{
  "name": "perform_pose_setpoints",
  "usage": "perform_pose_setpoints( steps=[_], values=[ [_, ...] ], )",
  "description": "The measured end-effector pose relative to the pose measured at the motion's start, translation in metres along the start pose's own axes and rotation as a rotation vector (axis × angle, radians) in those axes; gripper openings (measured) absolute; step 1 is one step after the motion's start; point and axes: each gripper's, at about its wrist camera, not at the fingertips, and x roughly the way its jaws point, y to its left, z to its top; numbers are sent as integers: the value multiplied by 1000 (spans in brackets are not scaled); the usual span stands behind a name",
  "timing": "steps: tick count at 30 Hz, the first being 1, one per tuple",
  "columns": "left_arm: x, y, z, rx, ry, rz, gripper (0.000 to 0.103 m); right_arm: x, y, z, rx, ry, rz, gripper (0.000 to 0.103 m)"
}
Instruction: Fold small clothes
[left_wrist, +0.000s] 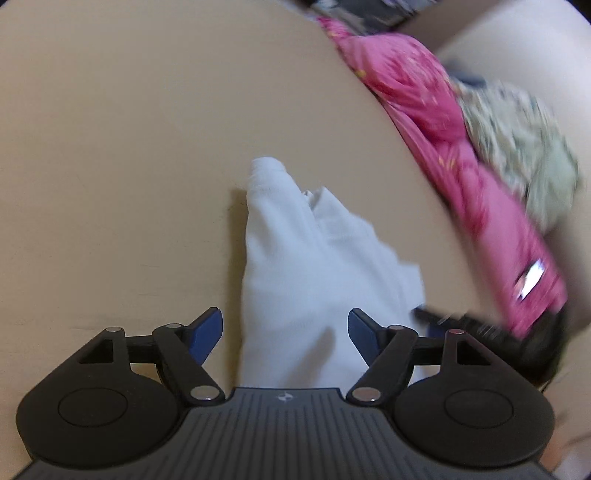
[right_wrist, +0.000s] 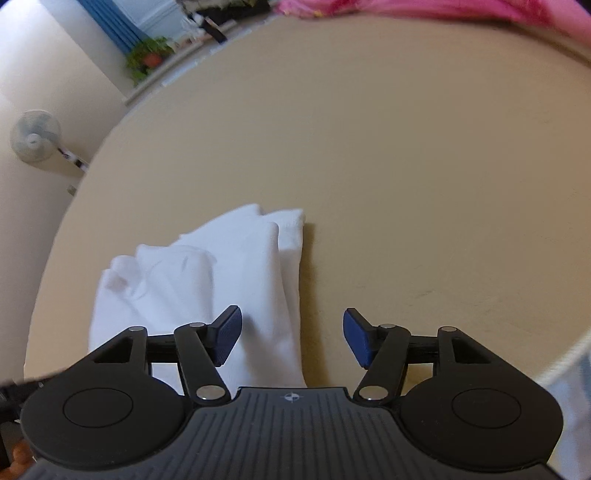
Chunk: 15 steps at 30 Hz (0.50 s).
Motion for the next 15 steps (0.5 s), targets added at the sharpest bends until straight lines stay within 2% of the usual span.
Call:
perform_pose_setpoints(
  steps=[3,6,7,9,10,11,12,14,15],
  values=[
    [28,9,12,-65,30,6,80,19,1,7,55,29,16,63],
    [44,21,14,-122,34,-32,80,26,-2,12,109,17,22,62],
    [47,24,14,-128,21,-45,80,23,-4,12,130,10,27,56],
    [53,19,13,-115,14,-67,69,26,-5,13,158,3,56,34],
    [53,15,11,-92,11,-49,61,25,-4,12,167,-3,74,22],
    [54,10,10,-58,0,-25,49,24,-2,10,172,-16,75,16],
    [52,7,8,-34,-5,-25,43,22,-1,9,183,-27,74,15],
    [44,1,7,-7,-13,-28,35,19,-3,6,223,-46,86,12],
    [37,-2,8,11,-19,-31,34,15,-2,5,239,-61,95,12]
  ],
)
